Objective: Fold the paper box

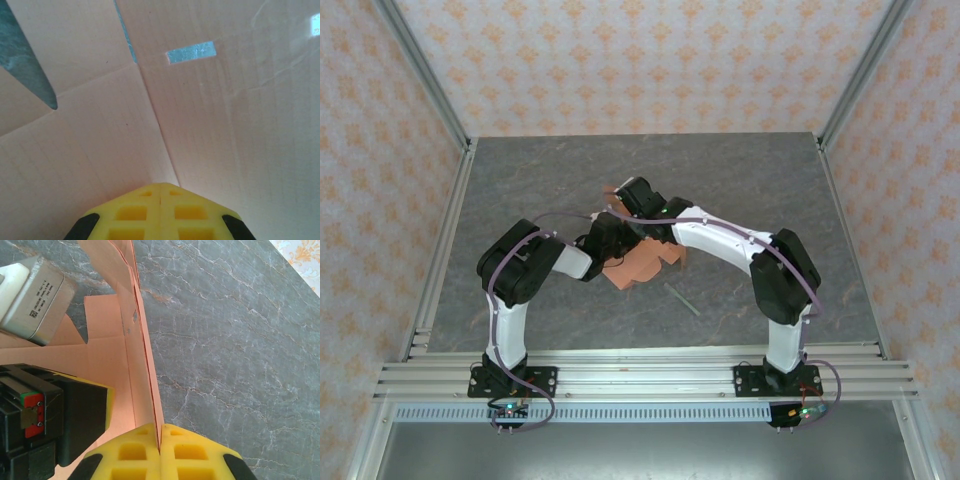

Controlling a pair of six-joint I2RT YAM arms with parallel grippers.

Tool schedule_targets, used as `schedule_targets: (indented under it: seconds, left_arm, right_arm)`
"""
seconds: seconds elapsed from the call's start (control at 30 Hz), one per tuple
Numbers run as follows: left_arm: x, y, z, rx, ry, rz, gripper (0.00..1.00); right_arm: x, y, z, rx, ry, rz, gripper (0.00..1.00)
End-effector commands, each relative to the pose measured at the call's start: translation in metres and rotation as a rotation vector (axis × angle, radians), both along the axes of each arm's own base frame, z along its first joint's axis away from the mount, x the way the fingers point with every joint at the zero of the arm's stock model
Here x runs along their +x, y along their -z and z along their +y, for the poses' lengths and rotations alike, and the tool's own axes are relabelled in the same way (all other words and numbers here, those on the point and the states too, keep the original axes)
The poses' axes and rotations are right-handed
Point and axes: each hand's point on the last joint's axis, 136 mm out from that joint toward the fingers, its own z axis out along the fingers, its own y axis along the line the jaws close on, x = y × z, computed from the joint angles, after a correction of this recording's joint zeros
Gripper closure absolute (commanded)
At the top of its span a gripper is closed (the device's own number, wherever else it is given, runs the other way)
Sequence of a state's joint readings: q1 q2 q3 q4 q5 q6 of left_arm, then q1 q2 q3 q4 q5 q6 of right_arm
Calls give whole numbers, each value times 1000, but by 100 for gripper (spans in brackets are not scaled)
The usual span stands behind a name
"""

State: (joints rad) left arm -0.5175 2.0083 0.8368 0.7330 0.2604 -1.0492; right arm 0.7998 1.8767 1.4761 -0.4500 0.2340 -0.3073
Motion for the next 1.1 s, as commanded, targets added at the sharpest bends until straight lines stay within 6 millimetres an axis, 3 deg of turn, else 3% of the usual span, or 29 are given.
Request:
schedule_targets:
  seconds: [0.0, 0.13, 0.37, 0.67, 0.93, 0.97, 1.07]
  left_arm:
    - [-16, 38, 7, 65, -12, 94, 100]
    - [-17, 38, 7, 63, -11, 92, 99]
    - [-17, 20, 11, 79, -13, 68, 81]
    - [-22, 9, 15, 71, -24, 57, 76]
    - [-22, 4, 20, 80, -18, 46, 65]
    - [-21, -8, 20, 69, -16, 24, 64]
    - [-23, -16, 28, 81, -11, 6, 60]
  right_arm:
    - [-11, 11, 10, 40, 3, 42, 100]
    - [-5, 6, 1, -24, 15, -5, 100]
    - [15, -11, -21, -205, 17, -116, 100]
    - [29, -16, -31, -343, 20, -218, 100]
    - [36, -26, -32, -380, 11, -274, 100]
    - [36, -27, -32, -374, 3, -272, 100]
    - [35, -27, -31, -337, -48, -243, 100]
